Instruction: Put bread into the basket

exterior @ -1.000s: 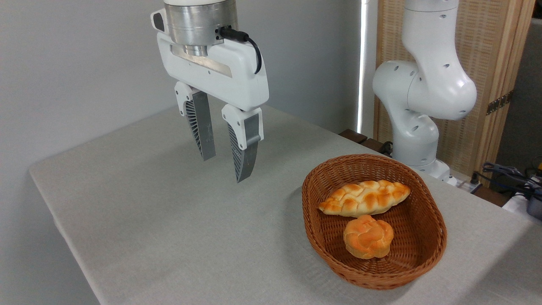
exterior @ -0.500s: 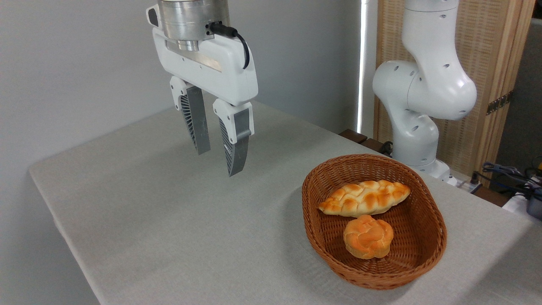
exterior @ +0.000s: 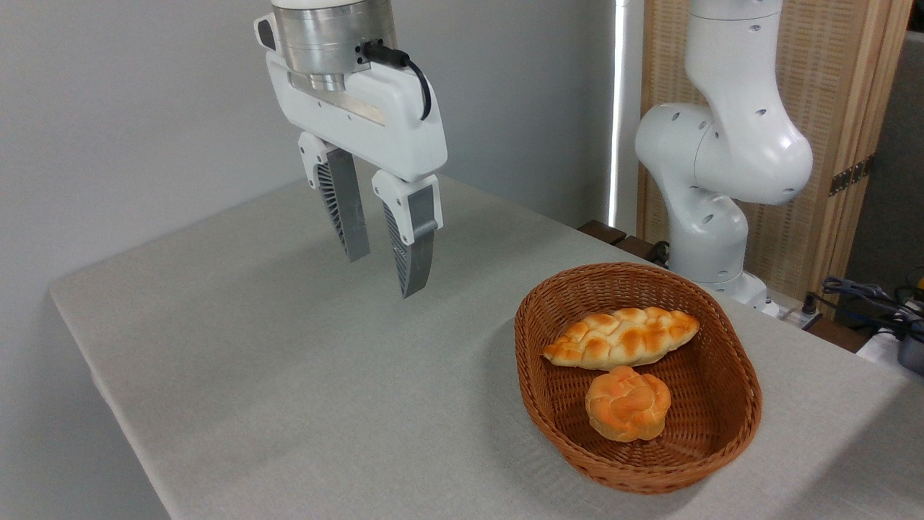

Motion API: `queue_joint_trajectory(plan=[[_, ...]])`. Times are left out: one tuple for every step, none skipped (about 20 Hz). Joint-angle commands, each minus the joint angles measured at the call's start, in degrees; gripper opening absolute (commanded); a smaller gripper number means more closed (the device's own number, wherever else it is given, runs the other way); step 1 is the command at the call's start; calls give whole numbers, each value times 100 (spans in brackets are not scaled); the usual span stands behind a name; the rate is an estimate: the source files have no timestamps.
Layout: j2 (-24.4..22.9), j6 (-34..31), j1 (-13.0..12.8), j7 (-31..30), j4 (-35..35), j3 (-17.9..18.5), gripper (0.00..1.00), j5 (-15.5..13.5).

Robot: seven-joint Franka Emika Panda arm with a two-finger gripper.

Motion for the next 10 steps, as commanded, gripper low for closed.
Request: queue_joint_trajectory(plan=[[39,-199,34,11,121,-20,100,-10],[39,-198,42,29,121,-2,100,-10],[39,-198,42,64,121,7,100,-19],[39,-198,42,81,121,-2,100,-19],[47,-198,42,82,121,-19,100,-19],[47,-198,34,73,121,-20,100,-19],[47,-198,34,82,121,-20,100,-19],[47,-198,42,82,121,7,100,-19],[47,-198,42,73,121,24,100,-19],[47,-198,42,73,121,33,100,-28]])
